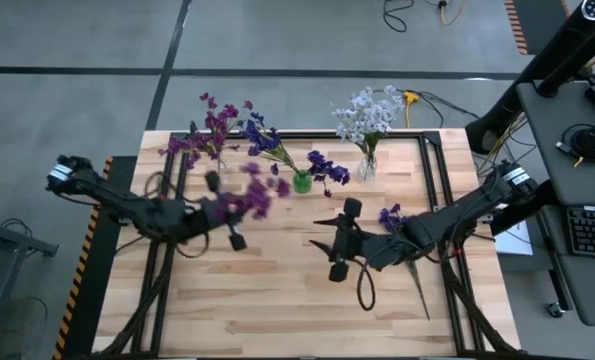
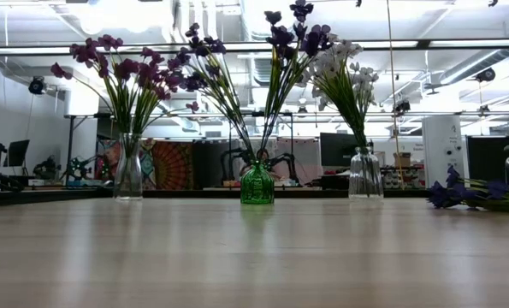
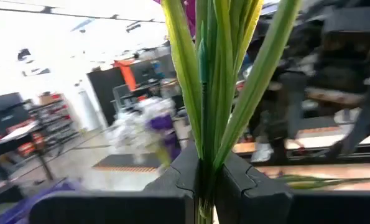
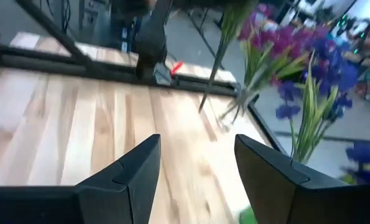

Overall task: Sort flowers into vase by color
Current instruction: Put the violet flowers into the left transparent flower vase

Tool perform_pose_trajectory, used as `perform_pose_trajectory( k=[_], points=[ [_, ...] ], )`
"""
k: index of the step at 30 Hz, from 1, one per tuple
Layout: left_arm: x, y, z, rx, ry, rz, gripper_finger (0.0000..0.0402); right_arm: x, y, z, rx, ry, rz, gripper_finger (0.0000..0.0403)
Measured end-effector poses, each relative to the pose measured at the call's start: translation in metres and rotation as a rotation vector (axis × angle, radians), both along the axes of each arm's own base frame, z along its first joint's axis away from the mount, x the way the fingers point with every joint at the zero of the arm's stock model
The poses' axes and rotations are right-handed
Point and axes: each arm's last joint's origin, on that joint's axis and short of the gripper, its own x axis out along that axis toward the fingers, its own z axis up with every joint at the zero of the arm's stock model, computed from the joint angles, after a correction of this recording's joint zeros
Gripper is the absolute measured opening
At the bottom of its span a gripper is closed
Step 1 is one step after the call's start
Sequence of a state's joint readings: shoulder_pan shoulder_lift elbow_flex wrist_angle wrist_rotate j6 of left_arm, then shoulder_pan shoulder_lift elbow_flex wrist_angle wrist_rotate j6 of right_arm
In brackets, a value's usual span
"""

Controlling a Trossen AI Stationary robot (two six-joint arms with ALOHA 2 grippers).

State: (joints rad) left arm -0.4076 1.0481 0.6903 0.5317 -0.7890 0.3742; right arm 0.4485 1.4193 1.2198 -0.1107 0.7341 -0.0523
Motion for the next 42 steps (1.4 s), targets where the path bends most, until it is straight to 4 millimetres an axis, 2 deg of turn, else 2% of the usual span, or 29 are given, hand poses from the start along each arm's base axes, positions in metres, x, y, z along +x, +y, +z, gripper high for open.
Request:
perform_pose_trajectory(
  k=[8, 11, 15, 21, 27, 37, 42],
  points=[
    [-0.058, 0.028, -0.007, -0.018, -0.050, 0.186, 0.0008, -0.026, -0.012, -0.003, 0.112, 0.138, -0.082, 0.0199],
    [-0.072, 0.036, -0.005, -0.034, -0.052, 0.265, 0.0008, -0.038, -0.018, -0.004, 0.179, 0.184, -0.140, 0.0199],
    [-0.085, 0.042, -0.004, -0.036, -0.049, 0.280, 0.0008, -0.053, -0.024, -0.007, 0.268, 0.253, -0.212, 0.0199],
    [-0.094, 0.047, -0.005, -0.053, -0.038, 0.343, 0.0008, -0.063, -0.027, -0.012, 0.336, 0.314, -0.275, 0.0199],
    [-0.096, 0.048, -0.008, -0.134, -0.079, 0.381, 0.0008, -0.063, -0.027, -0.013, 0.346, 0.322, -0.267, 0.0199],
    [-0.086, 0.065, -0.031, -0.147, -0.111, 0.504, 0.0008, -0.061, -0.027, -0.013, 0.317, 0.312, -0.277, 0.0199],
    [-0.080, 0.079, -0.032, -0.104, -0.147, 0.498, 0.0008, -0.060, -0.027, -0.013, 0.319, 0.309, -0.277, 0.0199]
  ],
)
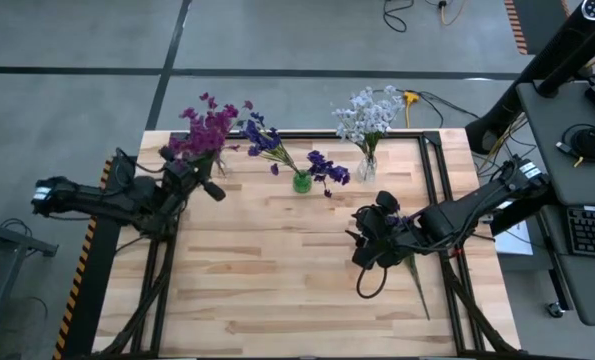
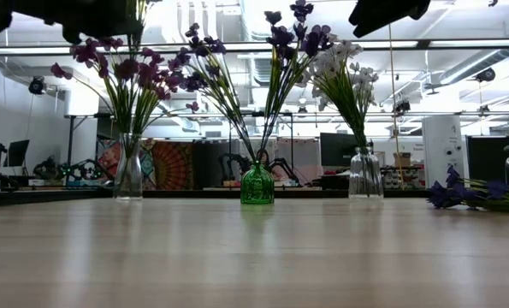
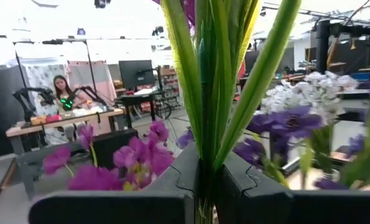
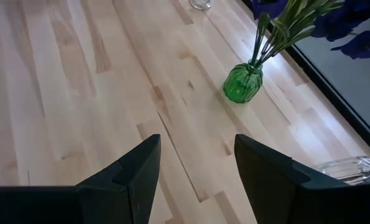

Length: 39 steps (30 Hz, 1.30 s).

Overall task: Sort flowers into vase by color
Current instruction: Put the violet flowers into the left transparent flower vase

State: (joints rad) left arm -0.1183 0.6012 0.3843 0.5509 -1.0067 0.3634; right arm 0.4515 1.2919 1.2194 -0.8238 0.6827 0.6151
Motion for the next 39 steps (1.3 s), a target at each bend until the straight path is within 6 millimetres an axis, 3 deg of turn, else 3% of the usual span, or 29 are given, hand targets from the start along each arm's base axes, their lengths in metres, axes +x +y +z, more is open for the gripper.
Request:
perform_pose_trajectory(
  k=[13, 22, 39],
  points=[
    [0.007, 0.035, -0.007, 0.093, 0.080, 0.047, 0.0008, 0.005, 0.002, 0.004, -0.024, -0.043, 0.034, 0.0199],
    [0.009, 0.037, -0.008, 0.161, 0.182, 0.072, 0.0008, 0.005, 0.002, 0.004, -0.037, -0.050, 0.033, 0.0199],
    [0.007, 0.046, -0.006, 0.197, 0.190, 0.111, 0.0008, 0.005, 0.002, 0.005, -0.036, -0.053, 0.032, 0.0199]
  ],
)
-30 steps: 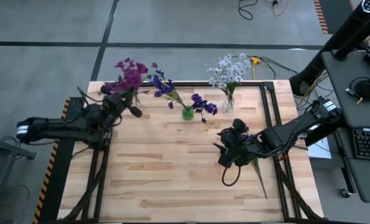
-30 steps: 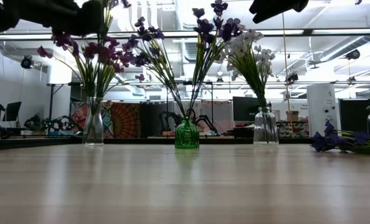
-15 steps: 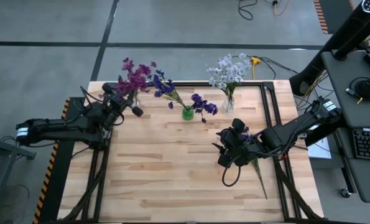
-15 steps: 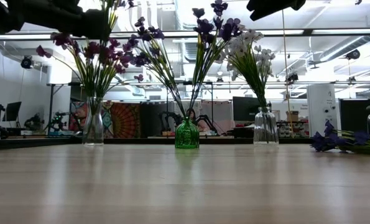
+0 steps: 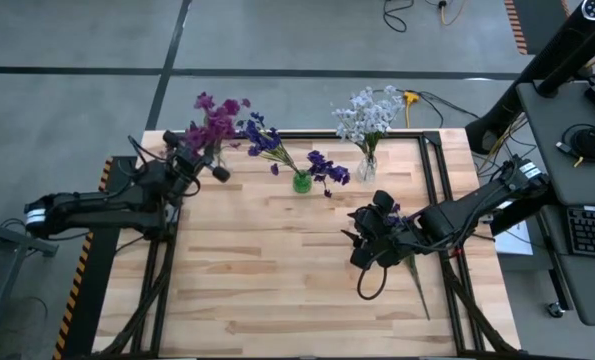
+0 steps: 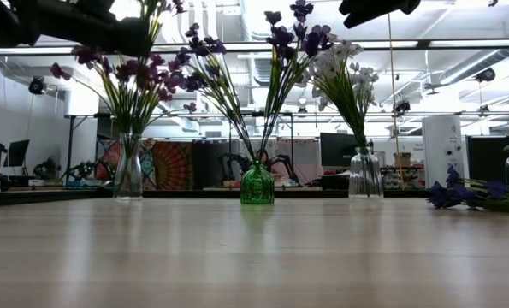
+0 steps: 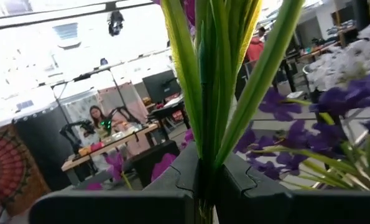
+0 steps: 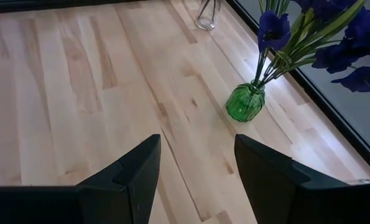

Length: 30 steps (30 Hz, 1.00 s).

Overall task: Sort flowers into vase by color
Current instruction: Put the violet flowers into the left transparent flower vase

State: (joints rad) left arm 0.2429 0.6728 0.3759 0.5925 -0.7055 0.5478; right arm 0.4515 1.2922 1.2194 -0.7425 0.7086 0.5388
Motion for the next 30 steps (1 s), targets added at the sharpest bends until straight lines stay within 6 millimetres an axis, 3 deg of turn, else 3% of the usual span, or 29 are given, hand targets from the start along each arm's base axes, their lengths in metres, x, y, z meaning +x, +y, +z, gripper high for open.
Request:
perform_pose_trajectory(
  k=[30],
  points=[
    [0.0023, 0.0076, -0.0100, -0.069, -0.010, 0.089, 0.0009, 0.0000, 0.0000, 0.0000, 0.002, -0.001, -0.002, 0.0199]
  ],
)
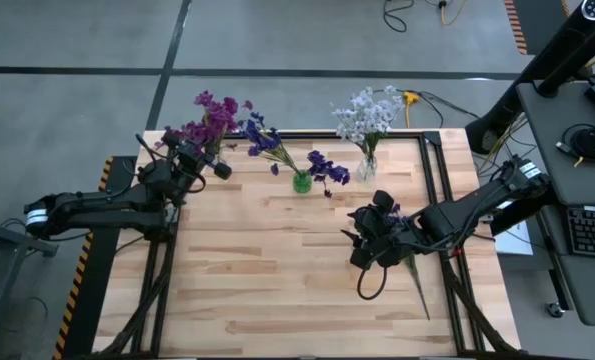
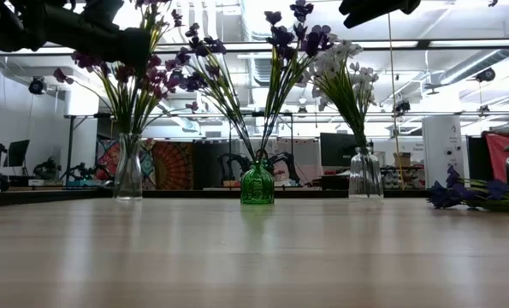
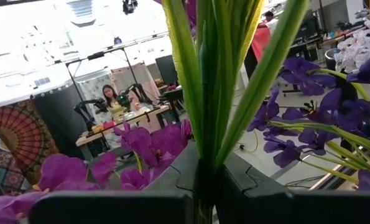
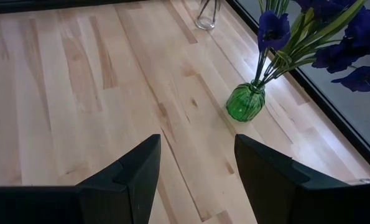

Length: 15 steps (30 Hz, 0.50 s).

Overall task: Sort flowers into vase by color
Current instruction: Put the violet flowers into the left transparent flower vase

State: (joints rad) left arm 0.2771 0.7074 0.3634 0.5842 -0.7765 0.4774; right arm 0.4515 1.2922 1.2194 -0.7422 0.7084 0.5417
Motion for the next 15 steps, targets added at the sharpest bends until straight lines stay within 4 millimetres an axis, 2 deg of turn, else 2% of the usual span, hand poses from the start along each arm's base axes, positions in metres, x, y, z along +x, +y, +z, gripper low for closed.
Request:
perform_pose_trajectory(
  k=[15],
  points=[
    [0.0006, 0.0002, -0.0006, -0.036, -0.060, -0.011, 0.0010, 0.0000, 0.0000, 0.0000, -0.002, 0.001, 0.001, 0.0199]
  ],
)
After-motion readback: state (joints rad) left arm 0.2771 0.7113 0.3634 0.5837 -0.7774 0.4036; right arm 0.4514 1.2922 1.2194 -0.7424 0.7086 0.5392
